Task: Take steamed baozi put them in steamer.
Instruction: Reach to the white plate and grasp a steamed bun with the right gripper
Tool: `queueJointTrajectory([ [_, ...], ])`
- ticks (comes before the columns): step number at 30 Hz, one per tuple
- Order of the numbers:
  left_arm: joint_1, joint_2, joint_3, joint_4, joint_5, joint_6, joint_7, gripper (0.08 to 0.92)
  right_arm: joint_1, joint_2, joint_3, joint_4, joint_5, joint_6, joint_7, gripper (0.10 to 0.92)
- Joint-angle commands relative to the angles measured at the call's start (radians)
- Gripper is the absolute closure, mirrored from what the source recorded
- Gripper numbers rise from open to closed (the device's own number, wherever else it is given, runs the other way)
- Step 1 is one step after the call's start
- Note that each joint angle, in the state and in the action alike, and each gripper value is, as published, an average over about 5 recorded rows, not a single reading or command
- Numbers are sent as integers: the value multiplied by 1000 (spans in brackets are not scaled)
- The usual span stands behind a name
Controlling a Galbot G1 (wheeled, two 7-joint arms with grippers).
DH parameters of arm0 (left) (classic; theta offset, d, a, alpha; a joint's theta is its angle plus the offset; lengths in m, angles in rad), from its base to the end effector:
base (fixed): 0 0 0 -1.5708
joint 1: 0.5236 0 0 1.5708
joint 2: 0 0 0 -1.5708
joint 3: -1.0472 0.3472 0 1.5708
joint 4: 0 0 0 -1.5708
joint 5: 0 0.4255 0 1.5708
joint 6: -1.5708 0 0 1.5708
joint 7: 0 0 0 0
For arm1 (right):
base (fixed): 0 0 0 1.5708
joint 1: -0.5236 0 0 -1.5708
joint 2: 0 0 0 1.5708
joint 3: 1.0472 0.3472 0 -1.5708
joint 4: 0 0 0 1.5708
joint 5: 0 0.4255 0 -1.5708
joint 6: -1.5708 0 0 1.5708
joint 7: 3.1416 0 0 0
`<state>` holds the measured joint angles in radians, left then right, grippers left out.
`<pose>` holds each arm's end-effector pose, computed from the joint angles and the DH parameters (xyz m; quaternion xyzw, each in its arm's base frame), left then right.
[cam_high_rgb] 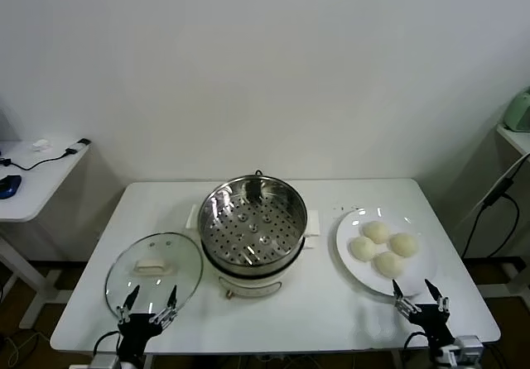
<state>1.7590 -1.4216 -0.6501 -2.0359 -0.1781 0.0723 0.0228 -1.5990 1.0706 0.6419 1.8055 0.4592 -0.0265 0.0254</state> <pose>0.1893 0.0707 -0.3581 0.0106 -0.9883 -0.0061 0.1522 0.2480 -0.1619 -0.3810 -0.0037 -0.9872 0.0278 0.1569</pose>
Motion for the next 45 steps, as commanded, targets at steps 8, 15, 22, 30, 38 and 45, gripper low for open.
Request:
queueJointTrajectory([
  [8,-19,12,13,-7,-3,7,2,177,634,-279,-203,-160,-87,-305,-108,203],
  [15,-22,15,26,-2,-2,-6,4,177,1074,-620,-700,-318,-270,-258,-666,203],
  [22,-20,16,30,-3,-1,-17,7,177,1689,-703,-1355,-565,-363,96,-1202,203],
  [30,-22,13,38,-6,2,-21,14,177,2187,-493,-1991,-816,-358,157,-1383,202],
  [38,-34,8,35,1,6,-13,21,177,2053,-299,-1945,-985,-304,93,-1307,202],
  [45,-39,3,34,14,11,-12,25,177,1925,-200,-1856,-1062,-295,30,-1205,203],
])
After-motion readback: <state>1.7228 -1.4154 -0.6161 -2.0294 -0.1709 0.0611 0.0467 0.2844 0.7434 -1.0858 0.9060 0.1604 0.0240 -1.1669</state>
